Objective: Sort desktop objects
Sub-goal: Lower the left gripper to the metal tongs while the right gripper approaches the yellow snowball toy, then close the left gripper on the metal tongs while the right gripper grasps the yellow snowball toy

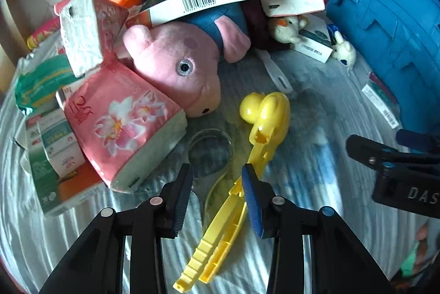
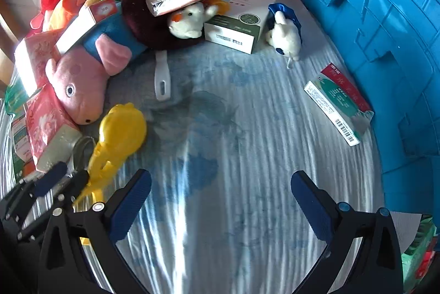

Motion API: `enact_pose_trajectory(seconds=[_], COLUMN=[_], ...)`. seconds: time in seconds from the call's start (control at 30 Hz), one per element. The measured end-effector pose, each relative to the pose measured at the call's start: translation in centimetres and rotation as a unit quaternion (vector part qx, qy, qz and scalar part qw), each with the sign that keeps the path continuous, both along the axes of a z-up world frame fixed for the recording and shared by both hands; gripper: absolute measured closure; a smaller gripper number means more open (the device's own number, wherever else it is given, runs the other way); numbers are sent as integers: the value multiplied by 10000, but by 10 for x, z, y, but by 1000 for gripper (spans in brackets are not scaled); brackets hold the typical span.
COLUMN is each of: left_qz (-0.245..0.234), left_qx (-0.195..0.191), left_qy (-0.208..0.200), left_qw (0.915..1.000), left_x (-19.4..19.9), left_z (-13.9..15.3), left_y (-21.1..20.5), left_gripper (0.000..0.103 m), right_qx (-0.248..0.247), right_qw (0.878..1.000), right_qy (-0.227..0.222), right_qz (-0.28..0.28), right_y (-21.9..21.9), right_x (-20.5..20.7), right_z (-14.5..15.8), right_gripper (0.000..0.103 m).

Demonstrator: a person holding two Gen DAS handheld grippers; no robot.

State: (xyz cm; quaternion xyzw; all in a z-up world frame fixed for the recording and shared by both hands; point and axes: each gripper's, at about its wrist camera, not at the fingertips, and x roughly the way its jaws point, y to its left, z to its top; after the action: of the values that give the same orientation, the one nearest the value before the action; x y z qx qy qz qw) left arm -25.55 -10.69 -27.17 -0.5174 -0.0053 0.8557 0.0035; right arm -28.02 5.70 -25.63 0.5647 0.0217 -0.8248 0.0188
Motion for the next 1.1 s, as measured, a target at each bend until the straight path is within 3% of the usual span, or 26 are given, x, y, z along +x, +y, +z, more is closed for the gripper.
enact_pose_trajectory(seconds=[0.13,0.23,0.33,0.53,0.6,0.67,0.8,0.97,1.1], left_qz=[209,107,-110,28,132,126,-161,-537,-567], left_qx=[347,712,784,97,-57,-168,-56,-244,-147], left_qy=[-97,-204,-306,238,265,188,-105,-235,-254], left_qw=[9991,9972,9964,9997,9995,9996,9998,9980,9980], left_x=[12,21,24,25,18,11,1,2,-8], left_z=[-1,-2,-2,25,25,18,-2,-22,-26], left_y=[-5,4,22,11,1,-4,1,5,-4], left_gripper=[69,75,74,51,51,51,55,52,49], right_qx=[-151,-199,-237,-518,-674,-719,-757,-726,-651], right_qw=[9998,9997,9996,9985,9975,9970,9969,9972,9973], right_qy=[-38,-47,-35,15,6,3,-75,-195,-335], right_qz=[118,160,174,193,234,269,186,-24,-90], right_y=[9,15,22,27,21,10,-4,-16,-24], right_x=[5,6,9,16,16,16,12,4,3], right_z=[-4,-4,-1,3,-1,-4,-15,-31,-46], right_gripper=[0,0,0,0,0,8,15,15,15])
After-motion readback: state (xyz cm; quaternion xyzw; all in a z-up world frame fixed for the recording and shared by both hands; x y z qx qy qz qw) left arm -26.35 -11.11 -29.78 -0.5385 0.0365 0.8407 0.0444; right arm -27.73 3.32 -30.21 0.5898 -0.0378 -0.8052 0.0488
